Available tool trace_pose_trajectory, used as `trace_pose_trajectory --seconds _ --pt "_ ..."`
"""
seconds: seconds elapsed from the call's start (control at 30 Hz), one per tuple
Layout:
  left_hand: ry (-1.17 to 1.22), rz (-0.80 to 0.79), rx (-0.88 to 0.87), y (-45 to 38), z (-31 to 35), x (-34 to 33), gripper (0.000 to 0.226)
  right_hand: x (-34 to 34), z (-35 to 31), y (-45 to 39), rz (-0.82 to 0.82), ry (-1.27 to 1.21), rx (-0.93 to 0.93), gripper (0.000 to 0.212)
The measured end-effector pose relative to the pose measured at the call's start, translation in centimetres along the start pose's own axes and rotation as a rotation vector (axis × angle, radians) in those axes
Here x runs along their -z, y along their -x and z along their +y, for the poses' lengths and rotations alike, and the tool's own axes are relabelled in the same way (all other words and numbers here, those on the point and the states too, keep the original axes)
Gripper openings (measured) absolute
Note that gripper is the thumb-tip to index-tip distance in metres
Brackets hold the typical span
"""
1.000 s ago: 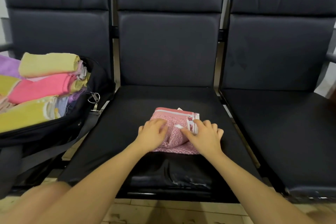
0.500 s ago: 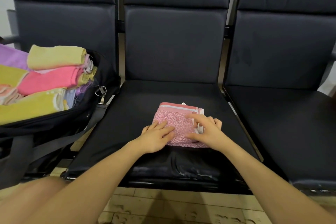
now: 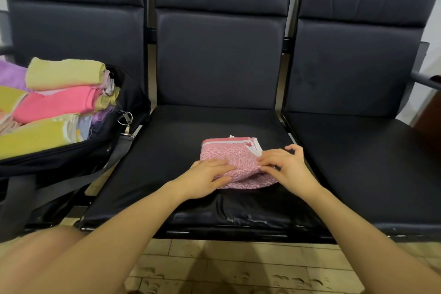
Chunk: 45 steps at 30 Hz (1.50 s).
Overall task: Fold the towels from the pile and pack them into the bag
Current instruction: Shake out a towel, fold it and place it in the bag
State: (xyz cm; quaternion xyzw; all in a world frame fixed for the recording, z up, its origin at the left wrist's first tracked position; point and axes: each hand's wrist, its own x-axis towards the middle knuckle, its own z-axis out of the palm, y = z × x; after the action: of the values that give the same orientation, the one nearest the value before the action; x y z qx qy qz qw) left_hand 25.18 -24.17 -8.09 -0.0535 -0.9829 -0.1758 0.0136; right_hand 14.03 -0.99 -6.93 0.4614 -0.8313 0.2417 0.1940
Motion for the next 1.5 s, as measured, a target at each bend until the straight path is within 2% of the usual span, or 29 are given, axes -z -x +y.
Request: trace_pose_trajectory --seconds 0.07,0.13,0.23,0.33,0.47,0.6,0.7,0.77,0.87,1.0,1.13,1.23,1.3,1.37,1.5 --pt "-0.039 -0.099 0.019 -0.2 0.5 -0.4 0.045 0.1 0.6 0.9 -0.11 0.07 0.011 0.013" --pt "-0.077 -0.181 0.055 -0.5 0.8 -0.5 0.048 0.3 0.7 1.4 -0.244 0.09 -0.081 0.002" --pt "-0.096 -0.239 0.089 -0.8 0.5 -0.2 0.049 0.6 0.6 1.3 -0.373 0.101 -0.174 0.02" --pt "-0.12 -0.245 0.129 -0.8 -0.5 -0.1 0.048 0.4 0.1 0.9 -0.428 0.135 -0.128 0.03" --pt "-0.095 -0.167 0.158 -1.0 -1.5 -0.2 0.048 -1.0 -0.6 0.0 -0.423 0.214 -0.088 0.025" --pt "0.062 0.059 0.092 -0.8 -1.5 -0.1 0.037 -1.8 -1.0 -1.2 -0.391 0.239 -0.106 0.015" --pt "0.164 0.211 0.098 -0.7 -0.6 0.3 0.03 -2.0 -0.9 -2.1 -0.34 0.103 -0.189 0.01" --pt "0.123 0.226 0.101 -0.7 -0.2 0.4 0.032 -2.0 -1.0 -2.6 -0.295 0.004 -0.248 0.009" --pt "0.027 0.166 0.151 -0.7 -0.5 0.0 0.049 -1.9 -1.2 -2.9 -0.266 -0.081 -0.308 0.014" --pt "0.119 0.178 0.188 -0.5 -1.2 0.2 0.048 -2.0 -0.4 -2.8 -0.263 -0.224 -0.457 0.01" --pt "0.201 0.149 0.184 -0.2 -1.4 0.4 0.061 -2.1 -0.3 -3.3 -0.189 -0.249 -0.526 0.012" --pt "0.273 0.217 0.182 -0.4 -1.9 0.1 0.038 -1.8 -0.7 -3.5 -0.139 -0.3 -0.575 0.02" --pt "0.405 0.29 0.211 -0.5 -2.2 0.2 0.028 -1.5 -0.7 -3.4 -0.12 -0.325 -0.585 0.021" --pt "0.522 0.333 0.238 -0.6 -2.3 0.3 0.024 -1.3 -0.6 -3.1 -0.152 -0.376 -0.587 0.021" --pt "0.64 0.412 0.299 -0.8 -2.2 0.4 0.021 -1.1 0.4 -2.6 -0.373 -0.35 -0.589 0.048"
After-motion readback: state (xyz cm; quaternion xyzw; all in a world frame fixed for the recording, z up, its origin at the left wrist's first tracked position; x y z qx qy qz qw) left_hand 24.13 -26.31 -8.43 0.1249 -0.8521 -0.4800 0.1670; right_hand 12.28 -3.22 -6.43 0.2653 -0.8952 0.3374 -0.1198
